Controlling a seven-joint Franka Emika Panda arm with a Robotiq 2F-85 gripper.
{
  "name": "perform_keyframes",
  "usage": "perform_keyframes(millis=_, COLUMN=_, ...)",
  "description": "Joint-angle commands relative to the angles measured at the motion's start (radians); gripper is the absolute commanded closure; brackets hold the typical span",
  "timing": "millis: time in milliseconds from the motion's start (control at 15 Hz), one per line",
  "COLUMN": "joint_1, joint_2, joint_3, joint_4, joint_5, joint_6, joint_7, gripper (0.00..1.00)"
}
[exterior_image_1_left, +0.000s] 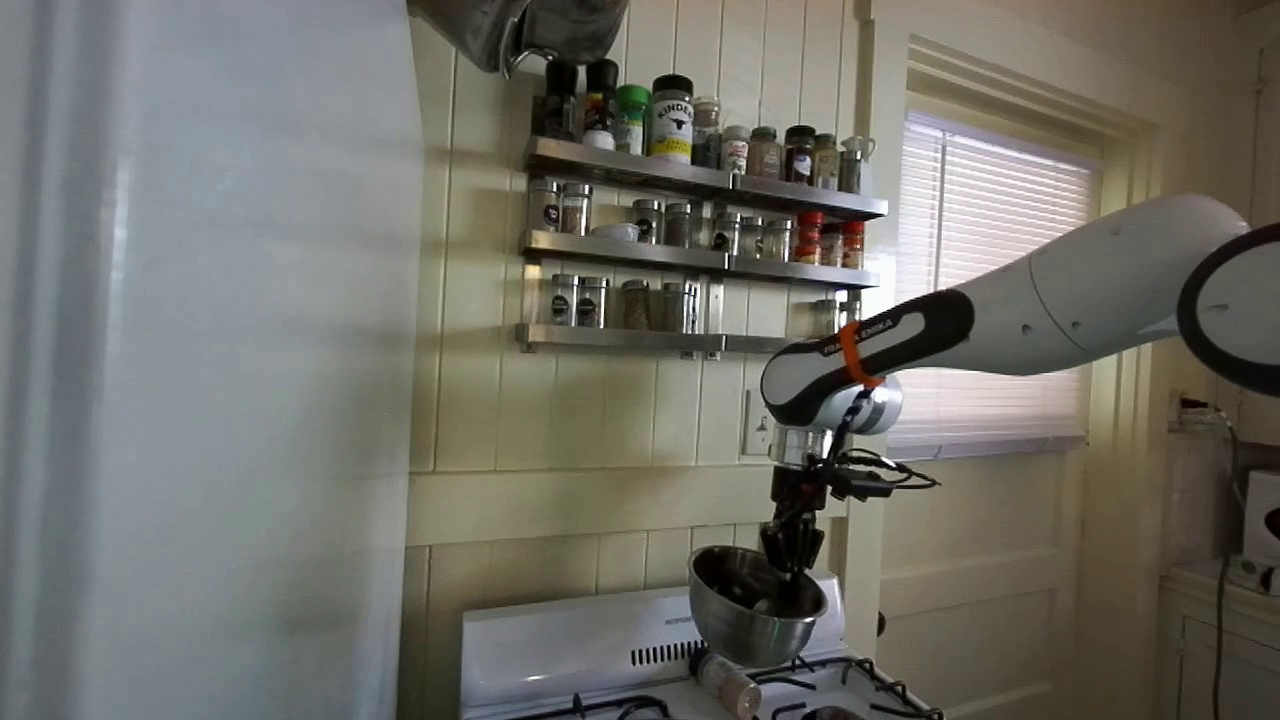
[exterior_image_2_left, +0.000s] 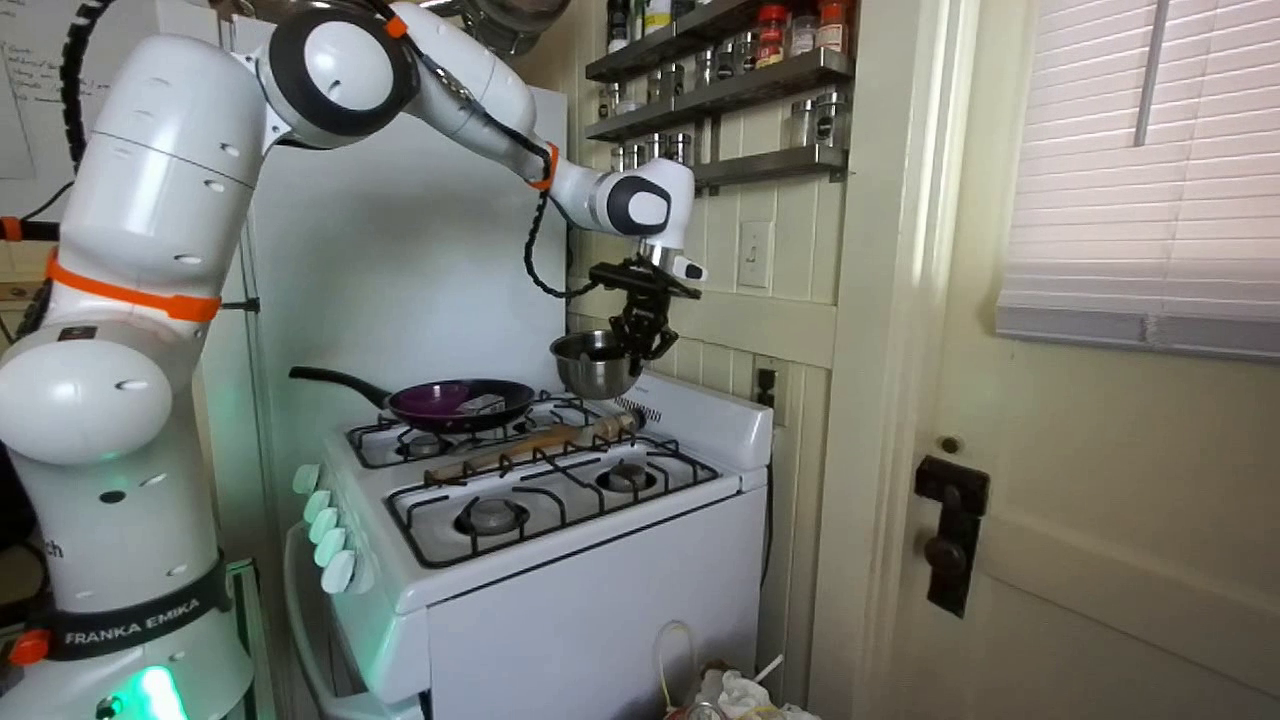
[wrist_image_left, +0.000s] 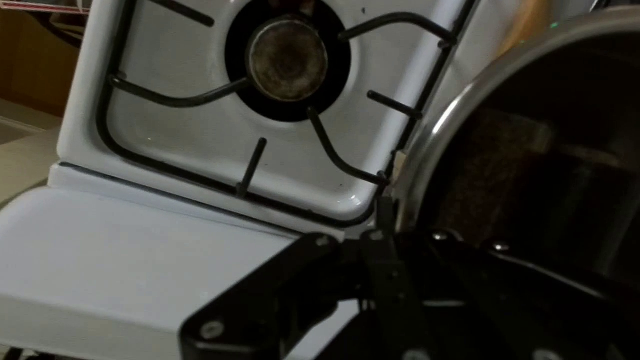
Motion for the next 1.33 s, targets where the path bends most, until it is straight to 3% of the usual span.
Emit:
perform_keyframes(millis=0, joint_1=0.030, joint_2=0.085, joint_3=0.021, joint_4=0.148, joint_5=-0.008, joint_6=-0.112, joint_7=0.024, gripper=0.98)
perform_keyframes(millis=267, joint_1=0.075, joint_2=0.146, joint_3=0.028, joint_4=0.201, joint_5=-0.031, joint_6=-0.066, joint_7=0.093, gripper=0.98)
perform_keyframes(millis=467, joint_1=0.099, joint_2=0.175, joint_3=0.025, joint_4=0.221, joint_5=-0.034, joint_6=0.033, joint_7=0.167, gripper=0.98)
perform_keyframes(millis=600, joint_1=0.111, joint_2=0.176, joint_3=0.028, joint_4=0.216, joint_5=-0.037, joint_6=0.080, joint_7=0.193, gripper=0.98)
perform_keyframes(millis=667, joint_1=0.096, joint_2=0.171, joint_3=0.031, joint_4=0.189, joint_5=-0.032, joint_6=0.065, joint_7=0.160, gripper=0.94)
perform_keyframes(millis=933, joint_1=0.106, joint_2=0.175, joint_3=0.031, joint_4=0.194, joint_5=-0.033, joint_6=0.078, joint_7=0.178, gripper=0.94)
perform_keyframes(millis=1000, joint_1=0.106, joint_2=0.175, joint_3=0.031, joint_4=0.194, joint_5=-0.033, joint_6=0.078, joint_7=0.178, gripper=0.98)
perform_keyframes(millis=1267, joint_1=0.130, joint_2=0.169, joint_3=0.042, joint_4=0.115, joint_5=-0.014, joint_6=0.228, joint_7=0.245, gripper=0.98)
